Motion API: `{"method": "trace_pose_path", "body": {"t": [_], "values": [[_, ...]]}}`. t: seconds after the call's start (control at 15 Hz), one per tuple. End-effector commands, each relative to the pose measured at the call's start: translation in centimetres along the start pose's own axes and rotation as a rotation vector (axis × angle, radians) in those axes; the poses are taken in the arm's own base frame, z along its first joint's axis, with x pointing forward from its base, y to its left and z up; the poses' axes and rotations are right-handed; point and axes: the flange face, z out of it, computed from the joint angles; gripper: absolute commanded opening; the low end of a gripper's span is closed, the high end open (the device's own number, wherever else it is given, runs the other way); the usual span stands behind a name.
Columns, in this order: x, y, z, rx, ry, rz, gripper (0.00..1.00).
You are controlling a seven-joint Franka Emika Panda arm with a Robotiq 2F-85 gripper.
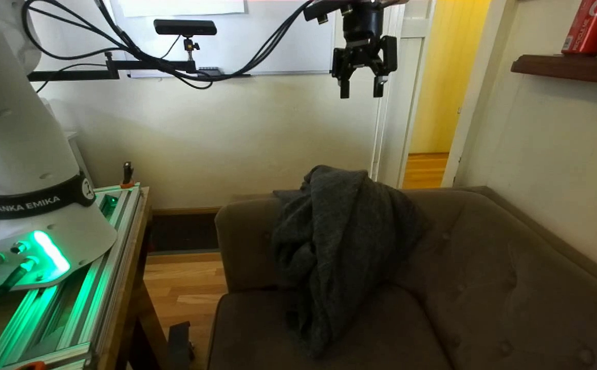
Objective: Place the grey cloth over the left armrest.
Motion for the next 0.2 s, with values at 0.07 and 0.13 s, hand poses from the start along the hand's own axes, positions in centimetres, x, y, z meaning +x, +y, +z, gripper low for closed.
{"method": "trace_pose_path", "body": {"t": [0.07, 0.13], "values": [[-2.6, 0.8, -0.4, 0.007, -0.043, 0.019, 1.0], [-3.2, 0.9, -0.6, 0.008, -0.045, 0.022, 1.0]]}}
